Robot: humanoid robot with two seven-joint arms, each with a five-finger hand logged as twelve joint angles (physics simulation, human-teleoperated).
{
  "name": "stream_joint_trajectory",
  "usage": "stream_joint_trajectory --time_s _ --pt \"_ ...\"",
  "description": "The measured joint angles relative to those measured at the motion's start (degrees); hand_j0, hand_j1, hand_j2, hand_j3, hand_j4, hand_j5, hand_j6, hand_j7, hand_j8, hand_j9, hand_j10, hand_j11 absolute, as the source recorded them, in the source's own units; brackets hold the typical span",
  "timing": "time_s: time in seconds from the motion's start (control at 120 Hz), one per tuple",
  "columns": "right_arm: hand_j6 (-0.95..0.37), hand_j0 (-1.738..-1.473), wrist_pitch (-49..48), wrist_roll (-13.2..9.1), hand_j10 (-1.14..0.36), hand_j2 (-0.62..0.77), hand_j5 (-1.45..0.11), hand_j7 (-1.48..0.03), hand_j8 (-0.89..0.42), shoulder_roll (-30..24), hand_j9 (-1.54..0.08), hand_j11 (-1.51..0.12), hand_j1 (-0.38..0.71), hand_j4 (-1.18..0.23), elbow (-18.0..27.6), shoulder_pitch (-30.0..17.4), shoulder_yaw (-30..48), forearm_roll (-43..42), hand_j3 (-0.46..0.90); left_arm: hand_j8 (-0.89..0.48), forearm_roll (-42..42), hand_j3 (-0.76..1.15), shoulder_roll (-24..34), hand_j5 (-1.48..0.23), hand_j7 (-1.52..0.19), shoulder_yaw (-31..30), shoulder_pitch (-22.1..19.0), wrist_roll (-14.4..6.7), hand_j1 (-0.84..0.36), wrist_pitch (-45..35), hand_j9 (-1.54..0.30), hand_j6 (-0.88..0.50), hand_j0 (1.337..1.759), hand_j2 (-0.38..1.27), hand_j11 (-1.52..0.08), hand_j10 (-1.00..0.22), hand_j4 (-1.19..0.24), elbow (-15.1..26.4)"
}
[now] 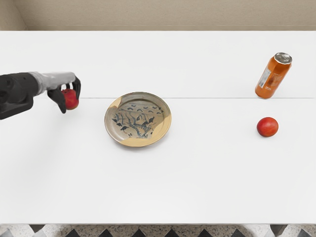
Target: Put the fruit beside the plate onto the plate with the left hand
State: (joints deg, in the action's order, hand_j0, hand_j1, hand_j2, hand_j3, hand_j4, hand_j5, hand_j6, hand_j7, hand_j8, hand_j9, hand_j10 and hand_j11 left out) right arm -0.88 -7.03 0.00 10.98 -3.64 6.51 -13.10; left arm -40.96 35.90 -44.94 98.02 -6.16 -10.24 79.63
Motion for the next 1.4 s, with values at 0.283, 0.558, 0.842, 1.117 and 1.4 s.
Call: stream_joint_trajectory --time_s 0.283,0.558,0.842,1.117,1.4 --pt "-0.03 -1.658 0.0 0.0 -0.03 -0.01 -0.04 -0.04 -0.03 0.0 -0.04 -0.04 -0.31 -0.03 0.0 0.0 0.0 0.0 0.0 -0.36 5.97 0.0 -2.5 -1.27 -1.15 0.37 7.36 0.09 -0.31 3.78 -1.18 -0.33 1.649 0.51 -1.2 -0.72 -0.67 4.75" --pt "-0.03 -1.658 0.0 0.0 -0.03 -0.01 -0.04 -0.04 -0.03 0.0 -0.04 -0.04 -0.31 -0.03 0.0 -0.01 0.0 0.0 0.0 -0.35 9.46 0.0 -9.76 -1.29 -1.19 0.77 10.08 0.03 -0.29 4.31 -1.18 -0.32 1.649 0.46 -1.19 -0.81 -0.67 5.55" --pt "-0.03 -1.658 0.0 0.0 -0.03 -0.01 -0.04 -0.04 -0.03 0.0 -0.04 -0.04 -0.31 -0.03 0.01 0.02 0.0 0.0 0.0 -0.35 9.94 0.0 -14.94 -1.3 -1.2 2.56 9.12 -0.1 -0.34 4.11 -1.17 -0.28 1.651 0.58 -1.18 -0.84 -0.68 4.78" --pt "-0.03 -1.658 0.0 0.0 -0.03 -0.01 -0.04 -0.04 -0.03 0.0 -0.04 -0.04 -0.31 -0.03 0.0 -0.01 0.0 0.0 0.0 -0.36 11.28 0.0 -18.82 -1.28 -1.18 3.65 7.3 -0.22 -0.38 3.32 -1.15 -0.29 1.652 0.63 -1.16 -0.85 -0.66 3.0" --pt "-0.03 -1.658 0.0 0.0 -0.03 -0.01 -0.04 -0.04 -0.03 0.0 -0.04 -0.04 -0.31 -0.03 0.0 0.0 0.0 0.0 0.0 -0.47 14.06 0.0 -19.55 -0.84 -0.81 4.38 7.01 -0.16 -0.28 2.85 -0.8 -0.41 1.656 0.35 -0.81 -0.6 -0.56 1.37"
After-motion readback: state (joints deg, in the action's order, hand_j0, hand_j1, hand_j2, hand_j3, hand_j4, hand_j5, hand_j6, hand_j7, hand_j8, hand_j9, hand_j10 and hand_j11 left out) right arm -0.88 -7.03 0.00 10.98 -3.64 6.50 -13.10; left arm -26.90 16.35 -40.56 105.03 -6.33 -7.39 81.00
